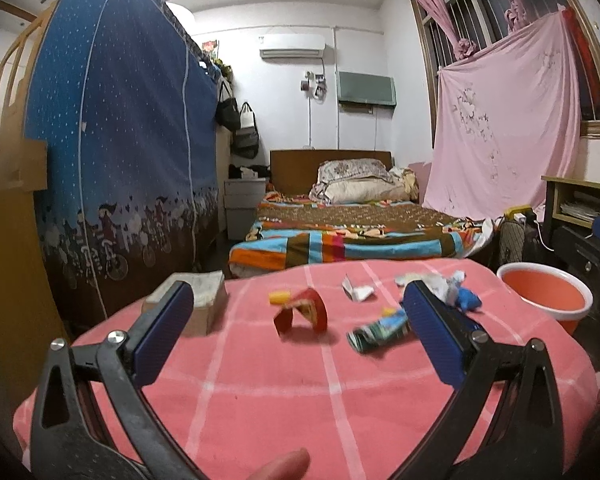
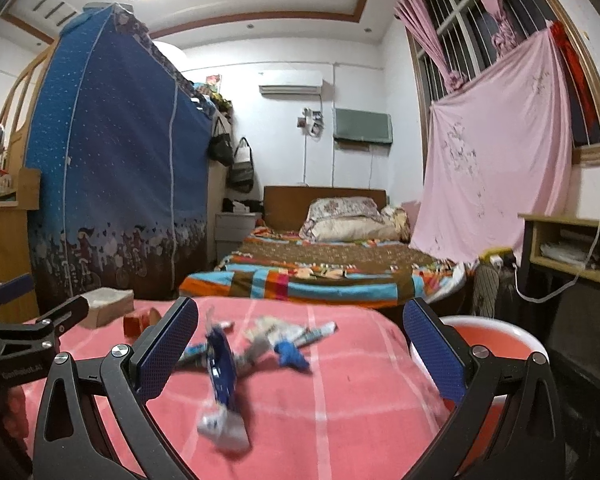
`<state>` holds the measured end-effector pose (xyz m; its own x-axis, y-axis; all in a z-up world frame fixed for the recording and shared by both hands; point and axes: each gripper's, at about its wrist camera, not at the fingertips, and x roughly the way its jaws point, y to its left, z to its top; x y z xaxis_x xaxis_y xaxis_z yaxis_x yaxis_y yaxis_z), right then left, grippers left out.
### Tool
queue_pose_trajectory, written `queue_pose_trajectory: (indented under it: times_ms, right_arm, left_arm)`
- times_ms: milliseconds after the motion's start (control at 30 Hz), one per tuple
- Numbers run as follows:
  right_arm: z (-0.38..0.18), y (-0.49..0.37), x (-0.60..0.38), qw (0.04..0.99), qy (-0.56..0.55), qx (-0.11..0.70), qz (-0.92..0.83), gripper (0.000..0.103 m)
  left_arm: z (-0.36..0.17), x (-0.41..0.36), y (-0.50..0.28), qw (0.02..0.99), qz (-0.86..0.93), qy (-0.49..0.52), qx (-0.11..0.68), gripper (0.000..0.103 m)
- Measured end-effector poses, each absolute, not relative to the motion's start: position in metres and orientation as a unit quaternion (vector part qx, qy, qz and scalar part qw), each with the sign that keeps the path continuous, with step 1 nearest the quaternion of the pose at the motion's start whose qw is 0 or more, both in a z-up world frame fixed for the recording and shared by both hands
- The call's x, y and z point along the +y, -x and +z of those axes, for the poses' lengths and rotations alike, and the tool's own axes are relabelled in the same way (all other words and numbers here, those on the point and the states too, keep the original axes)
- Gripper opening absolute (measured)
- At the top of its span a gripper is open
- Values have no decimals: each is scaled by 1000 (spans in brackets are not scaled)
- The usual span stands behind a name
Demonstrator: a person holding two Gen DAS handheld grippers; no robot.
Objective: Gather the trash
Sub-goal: 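Grasp the red fruit peel with the left gripper while the right grasps the blue wrapper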
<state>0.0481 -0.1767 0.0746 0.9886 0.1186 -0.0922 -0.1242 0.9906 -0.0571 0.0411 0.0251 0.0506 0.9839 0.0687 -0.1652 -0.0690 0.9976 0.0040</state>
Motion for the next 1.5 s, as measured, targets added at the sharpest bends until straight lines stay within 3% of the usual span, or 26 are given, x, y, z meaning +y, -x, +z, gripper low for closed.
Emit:
queue_pose_trajectory:
  times_ms: [400, 433, 500, 600, 667, 767, 1133, 1267, 1500]
  right_arm:
    - [79, -104, -152, 988, 53, 110, 94, 101]
    - [78, -107, -154, 987, 52, 120, 99, 98]
    - [74, -114, -152, 984, 54, 142, 95, 80]
    - [69, -124, -150, 977, 55, 180, 99, 69]
    - [65, -131, -149, 970, 54, 212, 109, 62]
    - [57, -138, -146, 958, 55, 254, 124, 51]
    - [24, -159, -138, 911, 24, 371, 179, 30]
    - [21, -162, -141, 905, 6, 379, 195, 11]
    - [27, -157, -144, 909, -8, 357, 214, 5]
  left_arm:
    - [62, 41, -89, 995, 51, -2, 84, 87]
    - [61, 42, -93, 995, 46, -1, 91, 87]
    - [58, 46, -104, 993, 27, 10, 117, 86]
    - [50, 46, -123, 986, 7, 15, 166, 79]
    - [45, 45, -133, 981, -4, 17, 195, 67]
    - [38, 44, -148, 970, -16, 24, 240, 57]
    - [16, 44, -180, 939, -43, 58, 336, 30]
    - [14, 45, -181, 934, -46, 70, 346, 23]
    - [15, 46, -171, 936, -49, 78, 340, 14]
